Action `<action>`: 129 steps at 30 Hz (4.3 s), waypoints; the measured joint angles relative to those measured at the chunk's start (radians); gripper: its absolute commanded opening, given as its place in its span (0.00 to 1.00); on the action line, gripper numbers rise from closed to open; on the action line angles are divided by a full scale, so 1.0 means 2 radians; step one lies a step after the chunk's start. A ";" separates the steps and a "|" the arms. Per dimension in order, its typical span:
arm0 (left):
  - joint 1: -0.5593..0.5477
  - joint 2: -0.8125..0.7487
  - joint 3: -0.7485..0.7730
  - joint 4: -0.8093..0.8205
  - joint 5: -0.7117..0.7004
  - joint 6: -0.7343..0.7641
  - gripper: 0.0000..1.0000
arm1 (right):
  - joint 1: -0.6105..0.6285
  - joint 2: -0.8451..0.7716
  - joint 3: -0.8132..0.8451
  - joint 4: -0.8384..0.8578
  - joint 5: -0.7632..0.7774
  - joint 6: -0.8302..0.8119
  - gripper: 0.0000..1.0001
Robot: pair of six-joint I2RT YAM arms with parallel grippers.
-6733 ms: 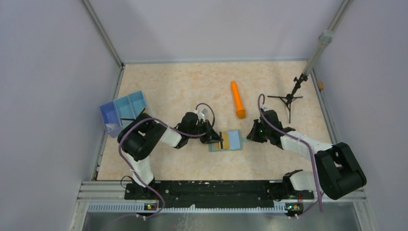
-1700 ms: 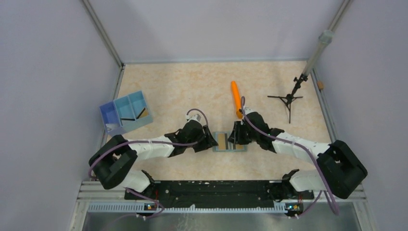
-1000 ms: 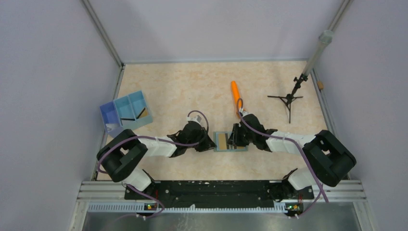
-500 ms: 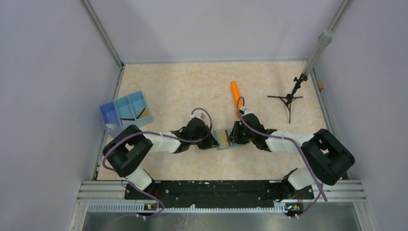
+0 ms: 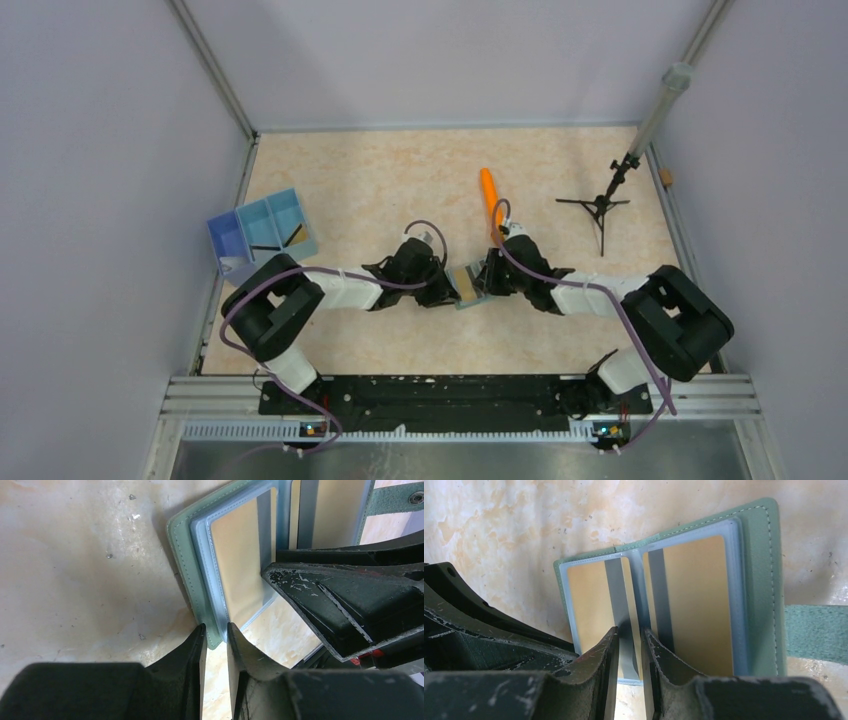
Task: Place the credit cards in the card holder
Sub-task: Adjust the credit card in the card holder, then turn over the card slot in the card holder.
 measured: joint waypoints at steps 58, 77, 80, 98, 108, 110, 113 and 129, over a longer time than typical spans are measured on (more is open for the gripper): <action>0.015 0.026 -0.169 0.366 0.014 -0.073 0.18 | 0.004 -0.024 -0.025 0.000 -0.004 0.027 0.22; 0.014 0.011 -0.176 0.395 0.013 -0.057 0.00 | 0.004 -0.055 -0.029 -0.046 -0.025 0.035 0.25; 0.014 0.005 -0.176 0.401 0.013 -0.057 0.00 | 0.004 -0.072 -0.030 -0.069 -0.029 0.035 0.36; 0.014 -0.071 -0.118 0.212 0.009 0.019 0.31 | 0.005 -0.168 -0.022 -0.174 0.024 0.006 0.66; 0.015 -0.106 -0.109 0.107 -0.009 0.040 0.44 | -0.036 -0.202 -0.025 -0.216 0.041 0.002 0.54; 0.015 -0.106 -0.109 0.097 -0.010 0.041 0.46 | -0.036 -0.202 -0.036 -0.216 0.035 0.008 0.52; 0.015 -0.106 -0.109 0.088 -0.010 0.042 0.48 | -0.036 -0.202 -0.055 -0.217 0.029 0.017 0.50; 0.015 -0.045 -0.076 0.103 0.013 0.041 0.45 | -0.036 -0.217 -0.086 -0.195 0.024 0.048 0.49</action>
